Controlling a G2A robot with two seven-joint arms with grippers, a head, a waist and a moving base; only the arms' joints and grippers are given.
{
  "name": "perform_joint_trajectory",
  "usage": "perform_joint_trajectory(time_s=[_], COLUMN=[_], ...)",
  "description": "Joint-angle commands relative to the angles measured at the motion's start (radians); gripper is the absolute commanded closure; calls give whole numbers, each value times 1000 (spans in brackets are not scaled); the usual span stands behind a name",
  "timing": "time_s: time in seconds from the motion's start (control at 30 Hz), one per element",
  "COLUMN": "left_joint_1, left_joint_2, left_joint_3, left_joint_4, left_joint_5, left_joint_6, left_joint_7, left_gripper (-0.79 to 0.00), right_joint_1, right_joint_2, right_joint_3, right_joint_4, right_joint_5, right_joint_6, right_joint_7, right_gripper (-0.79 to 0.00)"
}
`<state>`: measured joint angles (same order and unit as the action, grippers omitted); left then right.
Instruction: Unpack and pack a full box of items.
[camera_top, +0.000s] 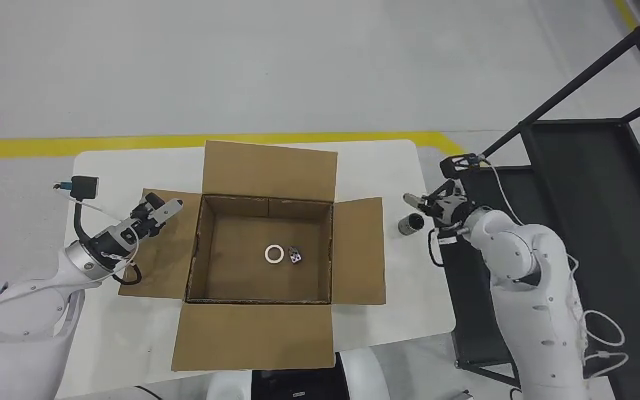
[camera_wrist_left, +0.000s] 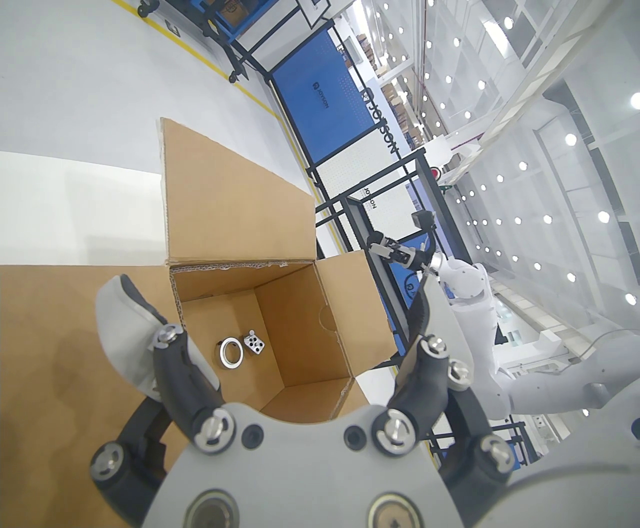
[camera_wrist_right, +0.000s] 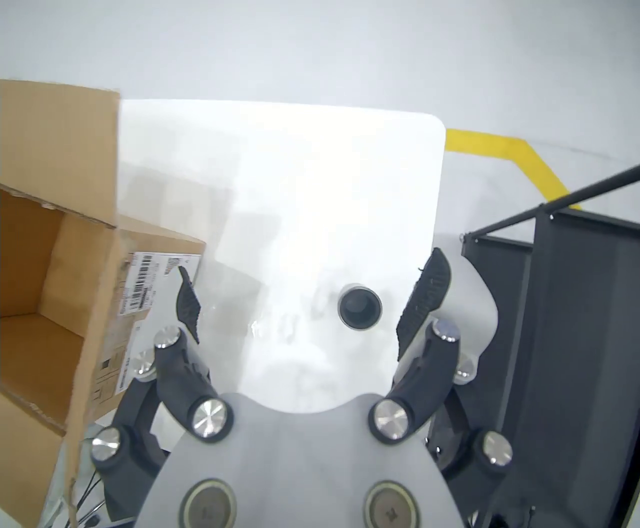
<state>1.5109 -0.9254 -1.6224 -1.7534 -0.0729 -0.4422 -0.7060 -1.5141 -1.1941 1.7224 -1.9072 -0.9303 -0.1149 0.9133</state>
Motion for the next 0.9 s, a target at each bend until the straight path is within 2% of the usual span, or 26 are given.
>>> perform_joint_trajectory(time_s=[0.0, 0.37, 0.53, 0.7, 0.87], left_joint_1=[0, 0, 0, 0, 0], left_joint_2=[0, 0, 0, 0, 0], left_joint_3=[0, 0, 0, 0, 0], left_joint_4=[0, 0, 0, 0, 0], left_joint_5=[0, 0, 0, 0, 0], left_joint_6=[0, 0, 0, 0, 0], left_joint_7=[0, 0, 0, 0, 0], left_gripper=[-785, -785, -785, -785, -785], right_joint_1=[2, 42, 74, 122, 170], right_joint_2=[2, 0, -1, -10, -17], right_joint_3=[-10, -99, -158, -199, -232], right_joint_4=[23, 185, 254, 352, 449], right_joint_5=[-46, -85, -180, -148, -97], right_joint_6=[29, 113, 146, 184, 177], right_joint_7=[11, 49, 22, -25, -43], right_gripper=[-785, -785, -785, -785, -785])
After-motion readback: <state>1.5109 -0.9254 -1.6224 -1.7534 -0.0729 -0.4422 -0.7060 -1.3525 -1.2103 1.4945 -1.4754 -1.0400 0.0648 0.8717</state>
